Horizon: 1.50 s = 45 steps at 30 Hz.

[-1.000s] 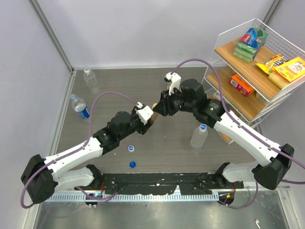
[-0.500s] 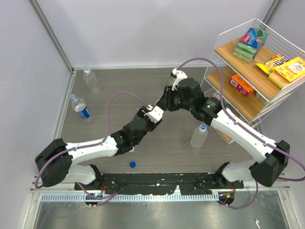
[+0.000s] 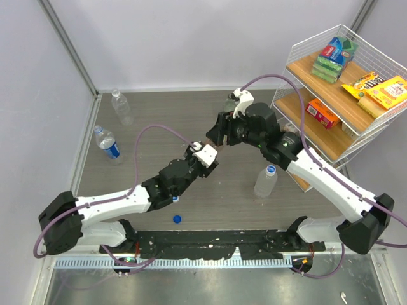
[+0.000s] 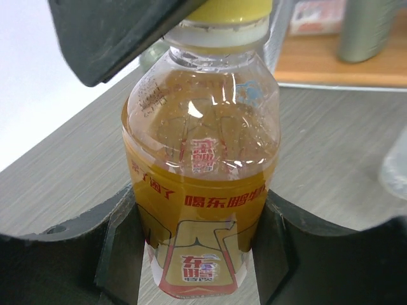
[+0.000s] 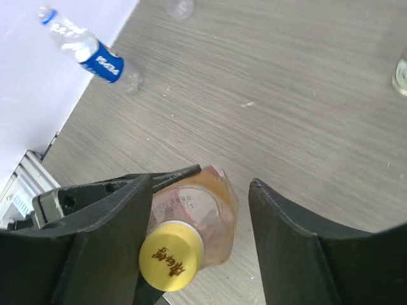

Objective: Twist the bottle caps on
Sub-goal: Screw the bottle cap onto the plastic bottle.

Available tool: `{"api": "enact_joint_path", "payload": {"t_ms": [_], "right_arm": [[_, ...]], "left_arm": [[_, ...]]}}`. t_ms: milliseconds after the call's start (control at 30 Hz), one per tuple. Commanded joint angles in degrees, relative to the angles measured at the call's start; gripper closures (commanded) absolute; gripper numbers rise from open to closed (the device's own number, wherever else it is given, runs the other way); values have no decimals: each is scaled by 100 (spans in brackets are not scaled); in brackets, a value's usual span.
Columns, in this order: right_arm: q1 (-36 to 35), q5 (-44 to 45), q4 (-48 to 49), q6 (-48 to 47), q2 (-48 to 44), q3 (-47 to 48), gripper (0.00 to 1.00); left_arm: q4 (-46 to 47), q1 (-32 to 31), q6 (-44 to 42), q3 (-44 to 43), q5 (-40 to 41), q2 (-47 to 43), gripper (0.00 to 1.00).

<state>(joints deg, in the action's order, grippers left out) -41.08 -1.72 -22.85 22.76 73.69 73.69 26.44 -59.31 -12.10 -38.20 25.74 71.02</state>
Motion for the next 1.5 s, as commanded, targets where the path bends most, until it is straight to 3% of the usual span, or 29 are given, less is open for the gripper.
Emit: {"api": "enact_joint_path", "payload": {"t_ms": [0,267,467,667,833,1000,1233,1467], "right_arm": [[3,-539,738,-746,-723,-188,31],[-5,-2015,606,-2187,-1488,-557,30],[-5,-2789,212,-3327,-1805,-601,30],[-5,-3643,-825,-4973,-2078,-260,31],[-5,-3773,-1984,-5852,-1728,452,31],[-5,-4030,-2373,-6345,-1384,743,32],[-23,-4346,-2777,-6609,-813,1209,32],[-514,-3662,-2725,-6302,-444,1420,33]], "left_arm": [[539,94,540,66,-1121,-589,97],[160,666,1349,251,-2878,-1029,97],[-261,956,1236,225,-4705,-1135,97],[-814,1737,824,-12,-6551,-1091,99],[-2033,2055,-693,-258,-8292,-1029,99],[-4063,2221,-2443,-916,-8857,-740,98],[-5050,2643,-2956,-1655,-9244,-107,97],[-5465,2670,-3185,-1911,-9253,87,97]]}}
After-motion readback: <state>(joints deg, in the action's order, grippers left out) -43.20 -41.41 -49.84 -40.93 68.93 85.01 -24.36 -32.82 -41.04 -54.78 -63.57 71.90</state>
